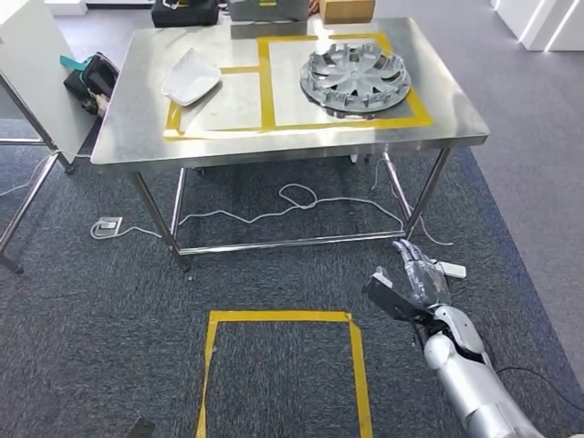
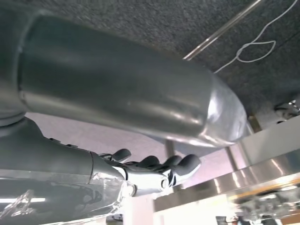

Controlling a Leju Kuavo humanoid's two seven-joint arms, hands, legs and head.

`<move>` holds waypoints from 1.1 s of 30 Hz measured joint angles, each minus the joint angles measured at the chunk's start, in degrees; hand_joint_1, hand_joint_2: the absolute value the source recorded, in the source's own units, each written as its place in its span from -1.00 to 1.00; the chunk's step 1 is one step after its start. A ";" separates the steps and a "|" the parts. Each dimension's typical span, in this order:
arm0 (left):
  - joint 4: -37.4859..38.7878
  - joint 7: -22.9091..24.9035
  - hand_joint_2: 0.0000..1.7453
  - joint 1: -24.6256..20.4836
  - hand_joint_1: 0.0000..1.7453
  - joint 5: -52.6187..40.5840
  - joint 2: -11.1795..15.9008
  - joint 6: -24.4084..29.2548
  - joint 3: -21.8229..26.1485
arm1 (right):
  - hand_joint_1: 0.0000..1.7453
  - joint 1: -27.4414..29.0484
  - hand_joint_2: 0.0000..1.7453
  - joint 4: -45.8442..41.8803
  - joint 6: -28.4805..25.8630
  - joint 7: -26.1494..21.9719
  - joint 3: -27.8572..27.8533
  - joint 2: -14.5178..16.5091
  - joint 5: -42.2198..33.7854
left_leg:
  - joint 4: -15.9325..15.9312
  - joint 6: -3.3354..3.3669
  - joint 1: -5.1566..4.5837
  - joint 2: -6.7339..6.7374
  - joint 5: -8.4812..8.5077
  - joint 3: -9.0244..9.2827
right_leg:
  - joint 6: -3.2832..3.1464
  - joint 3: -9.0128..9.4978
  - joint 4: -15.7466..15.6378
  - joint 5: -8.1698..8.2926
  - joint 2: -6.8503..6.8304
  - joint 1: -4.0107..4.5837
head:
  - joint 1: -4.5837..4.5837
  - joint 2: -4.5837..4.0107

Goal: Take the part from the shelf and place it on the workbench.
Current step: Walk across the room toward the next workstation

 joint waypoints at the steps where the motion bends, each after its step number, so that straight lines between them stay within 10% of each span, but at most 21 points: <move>1: 0.00 0.00 -1.00 0.10 -1.00 0.02 0.01 0.09 0.03 | -1.00 0.39 -1.00 -0.13 -0.06 -0.07 -0.28 -0.01 -0.27 | 1.28 -0.33 0.03 -0.03 -2.00 -0.53 | -0.48 -0.56 -0.11 0.78 -0.10 -0.13 | -0.19 0.00; 4: 0.00 -0.07 -1.00 0.14 -1.00 0.04 -0.02 0.31 0.08 | -1.00 2.09 -1.00 -0.46 -0.30 -0.35 -1.59 -0.09 -1.14 | 11.30 -1.04 0.18 0.00 -11.21 -2.99 | -1.04 -3.07 -0.03 3.32 -0.27 -0.28 | -0.72 0.00; 7: 0.00 -0.16 -1.00 0.12 -1.00 0.04 -0.03 0.52 0.09 | -1.00 4.28 -1.00 -0.52 -0.60 -0.79 -3.29 -0.18 -1.85 | 16.86 -1.35 0.26 0.01 -10.92 -1.95 | -0.73 -6.17 0.28 5.50 -0.52 -0.31 | -0.71 0.00; 11: 0.00 -0.34 -1.00 -0.14 -1.00 0.11 -0.04 0.75 0.14 | -1.00 6.22 -1.00 -0.51 -0.88 -1.24 -5.43 -0.20 -2.57 | 3.74 -0.79 0.28 -0.05 -9.04 9.05 | 0.21 -9.26 1.19 7.85 -0.53 -0.25 | -0.71 0.00; 14: 0.00 -0.78 -1.00 -0.16 -1.00 0.44 -0.21 1.08 0.16 | -1.00 7.82 -1.00 0.08 -1.67 -2.16 -7.82 -0.10 -3.45 | -0.42 0.56 0.00 -0.11 -10.12 11.03 | 1.14 -9.95 1.09 9.33 -0.60 -0.28 | -0.64 0.00; 17: 0.00 -0.88 -1.00 0.08 -1.00 0.95 -0.38 1.35 0.30 | -1.00 9.77 -1.00 3.04 -3.27 -3.77 -10.99 0.38 -4.93 | -0.53 2.05 0.09 0.04 -8.84 9.83 | 2.07 -11.48 4.07 5.68 -0.44 -0.62 | -0.49 0.00; 19: 0.00 -0.76 -1.00 0.16 -1.00 1.28 -0.41 1.48 0.40 | -1.00 10.62 -1.00 6.61 -5.20 -5.09 -13.71 1.11 -6.34 | -0.51 2.47 0.02 0.02 -7.84 8.71 | 2.47 -13.69 11.11 0.45 -0.37 -0.66 | -0.32 0.00; 21: 0.00 -0.73 -1.00 0.34 -1.00 1.49 -0.53 1.50 0.45 | -1.00 11.25 -1.00 11.29 -6.86 -6.61 -16.69 2.08 -7.95 | -0.46 2.47 -0.07 0.00 -6.87 7.43 | 2.60 -14.82 17.09 -1.34 -0.35 -0.66 | -0.33 0.00; 23: 0.00 -0.60 -1.00 0.54 -1.00 1.67 -0.61 1.52 0.49 | -1.00 11.80 -1.00 16.04 -7.63 -7.46 -19.53 2.86 -9.29 | -0.41 2.25 -0.10 -0.09 -6.11 6.45 | 2.45 -12.03 15.48 0.88 -0.30 -0.67 | -0.33 0.00; 27: 0.00 -0.38 -1.00 0.47 -1.00 1.86 -0.75 1.78 0.66 | -1.00 12.57 -1.00 23.77 -8.19 -7.29 -24.42 3.91 -10.89 | -0.30 1.08 -0.14 -0.99 -5.04 5.49 | 1.71 -1.67 1.45 1.69 2.60 -0.86 | -0.39 0.00; 30: 0.00 -0.28 -1.00 0.53 -1.00 1.88 -0.90 2.03 0.81 | -1.00 13.47 -1.00 27.89 -8.44 -7.02 -27.13 4.56 -11.39 | -0.18 0.06 -0.13 -1.76 -4.52 4.96 | 0.88 -1.40 0.33 1.49 1.70 -0.78 | -0.32 0.00; 33: 0.00 -0.25 -1.00 0.70 -1.00 1.91 -0.90 2.16 1.05 | -1.00 13.62 -1.00 30.27 -8.54 -7.00 -28.68 5.14 -11.43 | 5.78 -0.84 -0.07 -1.09 -8.87 2.10 | -0.25 -1.94 0.01 2.19 0.19 -1.05 | -0.77 0.00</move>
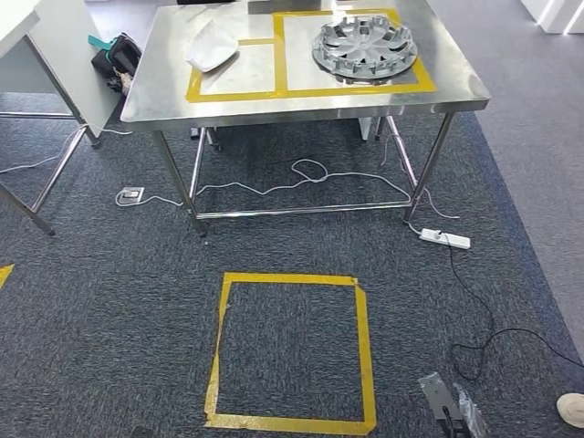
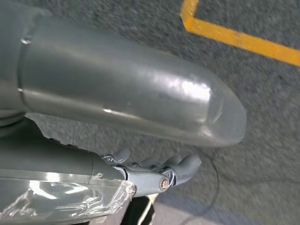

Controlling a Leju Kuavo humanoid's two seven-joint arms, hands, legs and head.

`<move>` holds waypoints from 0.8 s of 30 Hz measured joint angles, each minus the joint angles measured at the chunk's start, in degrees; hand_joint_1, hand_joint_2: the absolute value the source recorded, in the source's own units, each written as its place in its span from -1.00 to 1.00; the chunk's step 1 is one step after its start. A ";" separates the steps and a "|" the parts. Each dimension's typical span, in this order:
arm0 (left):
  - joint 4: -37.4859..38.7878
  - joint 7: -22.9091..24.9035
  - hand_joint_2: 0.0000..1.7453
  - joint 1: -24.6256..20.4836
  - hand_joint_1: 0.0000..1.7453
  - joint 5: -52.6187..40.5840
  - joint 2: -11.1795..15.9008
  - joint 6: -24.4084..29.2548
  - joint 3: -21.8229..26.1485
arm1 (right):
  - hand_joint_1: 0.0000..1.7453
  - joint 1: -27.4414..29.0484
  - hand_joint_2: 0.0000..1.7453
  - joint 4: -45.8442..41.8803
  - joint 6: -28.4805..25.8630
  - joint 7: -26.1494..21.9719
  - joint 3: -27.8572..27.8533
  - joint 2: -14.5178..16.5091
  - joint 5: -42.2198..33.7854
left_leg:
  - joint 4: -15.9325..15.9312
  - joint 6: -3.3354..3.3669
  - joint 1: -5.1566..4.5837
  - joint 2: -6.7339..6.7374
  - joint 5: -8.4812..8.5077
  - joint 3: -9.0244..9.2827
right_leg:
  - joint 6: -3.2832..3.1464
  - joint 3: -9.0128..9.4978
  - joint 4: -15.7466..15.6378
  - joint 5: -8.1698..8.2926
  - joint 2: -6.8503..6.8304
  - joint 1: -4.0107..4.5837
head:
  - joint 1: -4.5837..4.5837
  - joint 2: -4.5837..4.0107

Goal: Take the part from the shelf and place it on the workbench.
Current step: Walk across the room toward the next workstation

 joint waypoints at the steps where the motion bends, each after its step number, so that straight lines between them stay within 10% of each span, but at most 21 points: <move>1: 0.00 0.01 -1.00 0.01 -1.00 0.01 -0.02 0.03 0.11 | -1.00 0.00 -1.00 0.68 0.02 0.23 -0.42 0.09 0.00 | 4.00 -0.28 0.03 0.30 -2.24 -1.70 | -0.20 -0.23 0.01 0.12 -0.54 0.03 | -0.16 0.00; 4: 0.00 0.01 -1.00 0.14 -1.00 0.13 -0.08 0.10 0.43 | -1.00 0.15 -1.00 2.65 0.42 2.62 -1.74 0.42 -0.28 | 10.39 -0.69 0.08 0.60 -3.95 -3.85 | -0.32 -0.58 0.07 0.27 -2.31 0.14 | -0.19 0.00; 8: 0.00 0.09 -1.00 0.20 -1.00 0.45 -0.11 0.32 0.73 | -1.00 1.53 -1.00 5.42 0.63 10.07 -3.11 1.22 1.49 | -2.71 -0.43 -0.15 3.84 2.13 3.89 | 0.19 -0.57 0.36 0.06 -4.68 0.44 | -0.23 0.00; 12: 0.00 0.29 -1.00 0.23 -1.00 0.55 -0.30 0.40 0.79 | -1.00 2.52 -1.00 7.34 2.31 19.76 -2.96 2.43 6.04 | -6.08 1.26 -0.20 3.87 2.31 4.82 | 1.16 -0.66 0.77 -0.22 -6.27 0.92 | 0.04 0.00; 17: 0.00 0.87 -1.00 0.13 -1.00 0.62 -0.56 0.42 0.86 | -1.00 3.25 -1.00 8.81 3.46 25.30 -1.52 4.50 10.23 | -6.24 2.77 0.09 0.98 2.88 4.33 | 2.08 -6.46 14.18 -7.65 -0.95 0.55 | 0.41 0.00; 19: 0.00 1.03 -1.00 0.17 -1.00 0.61 -0.61 0.42 0.87 | -1.00 3.54 -1.00 9.18 3.60 25.94 -0.90 5.28 10.94 | -6.21 2.84 0.06 -0.50 3.03 4.24 | 1.99 -8.18 18.06 -8.29 -0.53 0.54 | 0.48 0.00; 24: 0.00 1.10 -1.00 -0.06 -1.00 0.26 -0.72 0.21 0.89 | -1.00 3.45 -1.00 9.75 4.38 26.86 0.11 6.71 11.47 | -5.92 1.98 0.05 -4.19 3.55 3.84 | 1.77 -0.65 2.46 -1.29 4.20 -0.24 | 0.44 0.00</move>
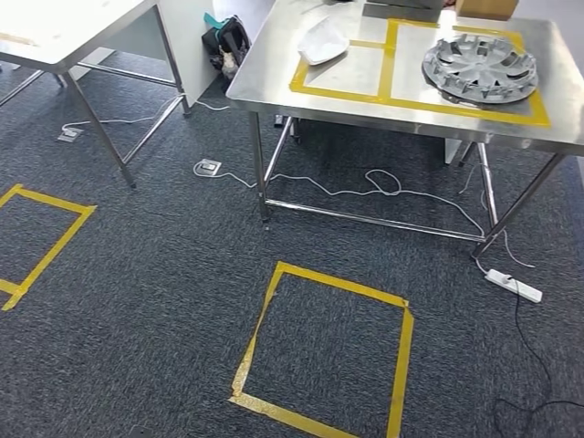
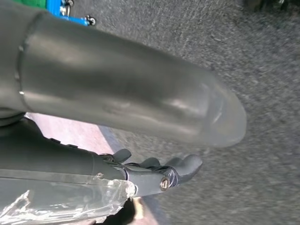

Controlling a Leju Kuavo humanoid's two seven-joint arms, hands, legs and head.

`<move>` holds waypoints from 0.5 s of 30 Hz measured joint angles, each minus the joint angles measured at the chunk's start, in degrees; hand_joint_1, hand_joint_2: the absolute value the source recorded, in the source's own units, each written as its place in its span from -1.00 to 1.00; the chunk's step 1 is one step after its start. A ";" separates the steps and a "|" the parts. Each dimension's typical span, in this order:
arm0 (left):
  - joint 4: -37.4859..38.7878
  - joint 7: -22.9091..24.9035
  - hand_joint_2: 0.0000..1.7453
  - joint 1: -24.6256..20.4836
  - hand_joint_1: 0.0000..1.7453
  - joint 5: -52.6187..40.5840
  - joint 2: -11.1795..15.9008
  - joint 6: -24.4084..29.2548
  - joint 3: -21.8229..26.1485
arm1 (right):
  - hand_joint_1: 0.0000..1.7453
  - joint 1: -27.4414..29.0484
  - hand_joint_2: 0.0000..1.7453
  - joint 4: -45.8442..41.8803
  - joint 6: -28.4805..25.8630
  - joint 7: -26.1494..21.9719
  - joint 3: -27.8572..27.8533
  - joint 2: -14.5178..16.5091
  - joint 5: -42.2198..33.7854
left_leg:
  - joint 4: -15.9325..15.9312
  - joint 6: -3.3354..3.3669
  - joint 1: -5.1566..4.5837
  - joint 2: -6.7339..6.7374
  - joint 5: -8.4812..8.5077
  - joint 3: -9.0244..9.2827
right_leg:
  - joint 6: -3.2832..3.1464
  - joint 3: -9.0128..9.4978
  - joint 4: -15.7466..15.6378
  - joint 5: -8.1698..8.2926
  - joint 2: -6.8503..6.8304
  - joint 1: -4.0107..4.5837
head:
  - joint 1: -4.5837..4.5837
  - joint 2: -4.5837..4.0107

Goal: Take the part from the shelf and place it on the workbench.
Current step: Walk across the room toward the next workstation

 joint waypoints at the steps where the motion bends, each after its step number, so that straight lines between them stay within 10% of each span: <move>1: 0.00 0.00 -1.00 -0.04 -1.00 -0.10 0.00 -0.02 0.00 | -1.00 -0.07 -1.00 0.13 0.09 0.19 0.09 0.26 -0.01 | 0.06 -0.39 0.06 -0.62 0.24 -0.36 | -0.06 0.50 -1.06 -0.05 0.76 -0.05 | -0.03 0.00; 4: 0.00 0.00 -1.00 0.17 -1.00 -0.23 0.02 -0.09 0.00 | -1.00 -0.21 -1.00 0.24 0.15 0.60 0.38 0.98 0.04 | 0.37 -1.51 0.35 -1.41 0.46 -1.35 | -0.86 0.53 -1.22 0.25 -0.88 0.05 | -0.11 0.00; 8: 0.01 0.09 -1.00 -0.05 -1.00 -0.23 -0.07 -0.33 0.00 | -1.00 -0.13 -1.00 0.33 -0.35 1.18 0.45 1.53 0.03 | 12.02 -2.42 0.13 4.08 -6.05 -6.80 | -1.93 0.40 -1.51 0.55 -4.47 0.26 | -0.84 0.00; 10: 0.02 0.19 -1.00 -0.07 -1.00 -0.21 -0.15 -0.40 0.00 | -1.00 -0.07 -1.00 0.36 -1.27 1.75 0.45 1.86 -0.10 | 16.81 -2.57 0.20 4.74 -7.42 -8.74 | -2.01 0.32 -1.50 0.53 -6.30 0.43 | -0.82 0.00; 12: 0.02 0.30 -1.00 0.07 -1.00 -0.18 -0.16 -0.54 0.01 | -1.00 -0.19 -1.00 0.36 -2.45 2.22 0.45 2.38 -0.36 | 13.08 -2.45 0.19 5.25 -4.73 -6.29 | -2.00 0.38 -1.49 0.52 -7.81 0.47 | -0.82 0.00; 15: 0.00 0.40 -1.00 -0.12 -1.00 -0.14 -0.20 -0.86 0.01 | -1.00 -0.44 -1.00 0.36 -3.37 2.41 0.43 3.26 -0.90 | 1.96 -1.83 -0.29 9.40 -0.93 -0.14 | -1.58 0.62 -1.31 0.28 -9.63 0.98 | -0.90 0.00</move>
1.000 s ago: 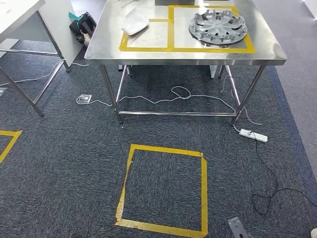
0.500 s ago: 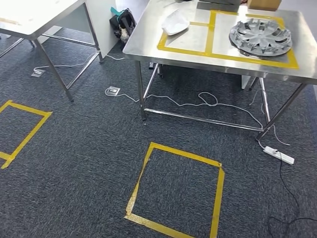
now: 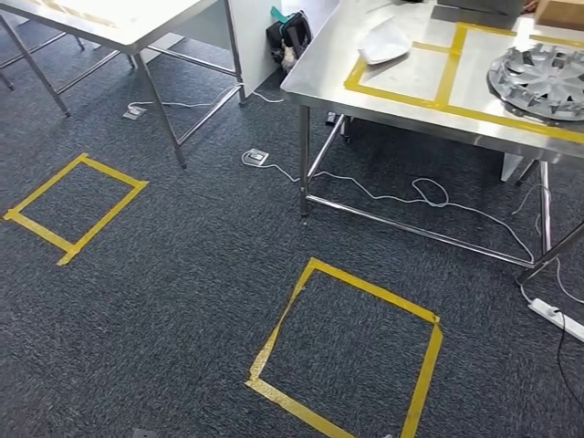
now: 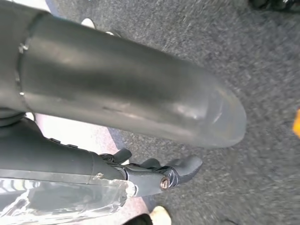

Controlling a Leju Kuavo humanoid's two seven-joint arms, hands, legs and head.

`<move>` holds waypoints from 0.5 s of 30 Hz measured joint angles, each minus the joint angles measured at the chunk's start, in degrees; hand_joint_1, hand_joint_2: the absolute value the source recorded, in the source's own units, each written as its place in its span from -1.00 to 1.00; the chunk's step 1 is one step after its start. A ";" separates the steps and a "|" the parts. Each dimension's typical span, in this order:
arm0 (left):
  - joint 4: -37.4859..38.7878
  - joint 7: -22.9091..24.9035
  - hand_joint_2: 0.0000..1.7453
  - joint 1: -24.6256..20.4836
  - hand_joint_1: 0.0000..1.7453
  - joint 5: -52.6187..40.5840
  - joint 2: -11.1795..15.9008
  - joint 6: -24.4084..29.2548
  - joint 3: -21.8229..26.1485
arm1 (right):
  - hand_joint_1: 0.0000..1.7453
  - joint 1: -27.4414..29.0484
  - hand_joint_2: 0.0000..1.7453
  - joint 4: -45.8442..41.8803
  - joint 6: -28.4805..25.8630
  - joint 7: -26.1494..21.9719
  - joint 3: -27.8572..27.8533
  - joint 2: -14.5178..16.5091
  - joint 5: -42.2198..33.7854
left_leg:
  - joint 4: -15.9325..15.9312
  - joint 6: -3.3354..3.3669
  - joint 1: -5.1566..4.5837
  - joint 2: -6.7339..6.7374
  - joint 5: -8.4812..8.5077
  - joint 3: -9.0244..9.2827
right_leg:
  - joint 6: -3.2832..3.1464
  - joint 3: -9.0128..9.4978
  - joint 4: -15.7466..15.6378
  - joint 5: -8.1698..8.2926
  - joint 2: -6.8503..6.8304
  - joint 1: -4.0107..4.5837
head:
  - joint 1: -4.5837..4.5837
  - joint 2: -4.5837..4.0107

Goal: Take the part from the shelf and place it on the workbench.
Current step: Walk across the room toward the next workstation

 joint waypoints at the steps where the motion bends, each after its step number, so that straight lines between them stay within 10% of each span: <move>1: 0.01 0.02 -1.00 -0.12 -1.00 0.03 -0.02 -0.10 0.00 | -1.00 -0.05 -1.00 0.00 -0.04 -0.08 0.00 0.21 -0.08 | -1.53 0.29 -0.18 0.85 0.10 0.66 | 0.22 0.07 0.03 -0.08 -0.61 0.24 | 0.01 0.00; 3: 0.01 0.03 -1.00 -0.13 -1.00 0.14 -0.04 -0.27 -0.01 | -1.00 -0.14 -1.00 0.00 0.01 -0.35 0.00 0.51 -0.12 | -1.93 1.06 -0.24 -0.18 0.13 0.40 | 0.72 0.26 -0.10 -0.15 -1.86 0.40 | 0.08 0.00; 5: 0.00 0.03 -1.00 0.02 -1.00 0.26 -0.04 -0.41 0.01 | -1.00 -0.20 -1.00 0.00 0.07 -0.68 0.00 0.65 -0.08 | -2.10 1.82 -0.05 -1.54 0.49 0.17 | 1.37 -0.25 1.17 -1.36 -0.20 0.16 | 0.23 0.00; 7: 0.01 -0.02 -1.00 -0.04 -1.00 0.33 -0.10 -0.65 0.03 | -1.00 -0.12 -1.00 0.01 0.08 -0.93 0.00 0.71 -0.03 | -2.18 2.41 0.16 -2.90 0.83 -0.08 | 1.84 -2.79 6.96 -4.87 3.35 -0.08 | 0.46 0.00; 10: 0.01 -0.18 -1.00 -0.07 -1.00 0.34 -0.13 -1.02 0.04 | -1.00 0.07 -1.00 0.02 0.05 -1.03 0.00 0.80 -0.02 | -2.15 2.71 0.12 -5.25 1.10 -0.46 | 1.94 -7.34 16.87 -8.63 4.94 -0.11 | 0.51 0.00; 15: 0.01 -0.35 -1.00 -0.06 -1.00 0.44 -0.13 -1.33 0.04 | -1.00 0.00 -1.00 0.05 -0.14 -1.10 0.00 0.87 -0.03 | -1.85 1.94 0.10 -9.27 1.59 -0.75 | 1.72 -0.64 2.43 -1.17 8.91 -0.81 | 0.46 0.00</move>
